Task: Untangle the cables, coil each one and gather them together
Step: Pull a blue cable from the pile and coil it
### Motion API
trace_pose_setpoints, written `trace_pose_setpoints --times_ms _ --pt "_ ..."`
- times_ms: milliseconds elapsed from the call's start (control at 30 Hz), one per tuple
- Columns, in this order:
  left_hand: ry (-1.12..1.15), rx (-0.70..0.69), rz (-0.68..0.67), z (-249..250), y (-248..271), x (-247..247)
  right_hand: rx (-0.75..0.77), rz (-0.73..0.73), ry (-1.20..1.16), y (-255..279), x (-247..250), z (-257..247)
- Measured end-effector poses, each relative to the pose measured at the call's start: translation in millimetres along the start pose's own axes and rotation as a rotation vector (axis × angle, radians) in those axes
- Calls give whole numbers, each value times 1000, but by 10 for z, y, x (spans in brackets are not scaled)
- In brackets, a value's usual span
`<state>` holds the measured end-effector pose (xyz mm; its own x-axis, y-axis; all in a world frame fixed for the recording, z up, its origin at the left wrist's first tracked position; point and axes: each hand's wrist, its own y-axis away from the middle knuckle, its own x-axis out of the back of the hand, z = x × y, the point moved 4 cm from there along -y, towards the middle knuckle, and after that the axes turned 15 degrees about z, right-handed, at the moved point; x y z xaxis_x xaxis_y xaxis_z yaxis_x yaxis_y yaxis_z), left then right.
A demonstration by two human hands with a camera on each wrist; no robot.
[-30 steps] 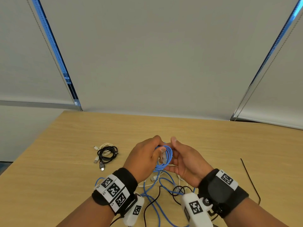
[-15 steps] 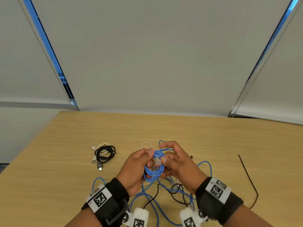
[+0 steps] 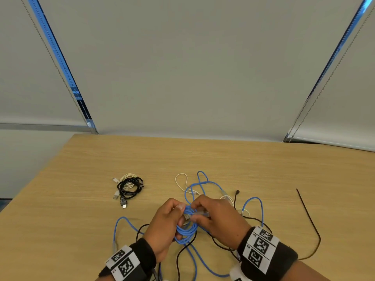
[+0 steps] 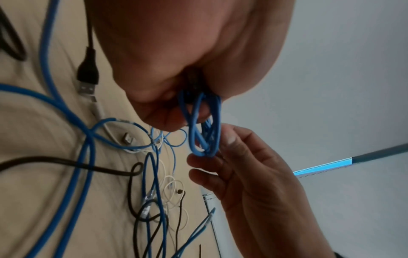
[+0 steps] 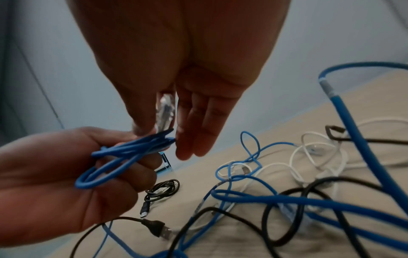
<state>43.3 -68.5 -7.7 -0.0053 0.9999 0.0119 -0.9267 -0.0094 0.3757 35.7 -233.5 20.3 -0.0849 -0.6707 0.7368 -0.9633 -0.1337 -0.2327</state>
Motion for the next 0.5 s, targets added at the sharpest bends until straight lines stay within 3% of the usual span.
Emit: trace_pose_setpoints --times_ms 100,300,500 --pt "66 27 -47 -5 0 1 34 -55 51 -54 21 -11" --pt "-22 -137 -229 154 -71 74 -151 -86 -363 -182 262 37" --pt "156 -67 -408 290 -127 110 -422 -38 -774 -168 249 54"
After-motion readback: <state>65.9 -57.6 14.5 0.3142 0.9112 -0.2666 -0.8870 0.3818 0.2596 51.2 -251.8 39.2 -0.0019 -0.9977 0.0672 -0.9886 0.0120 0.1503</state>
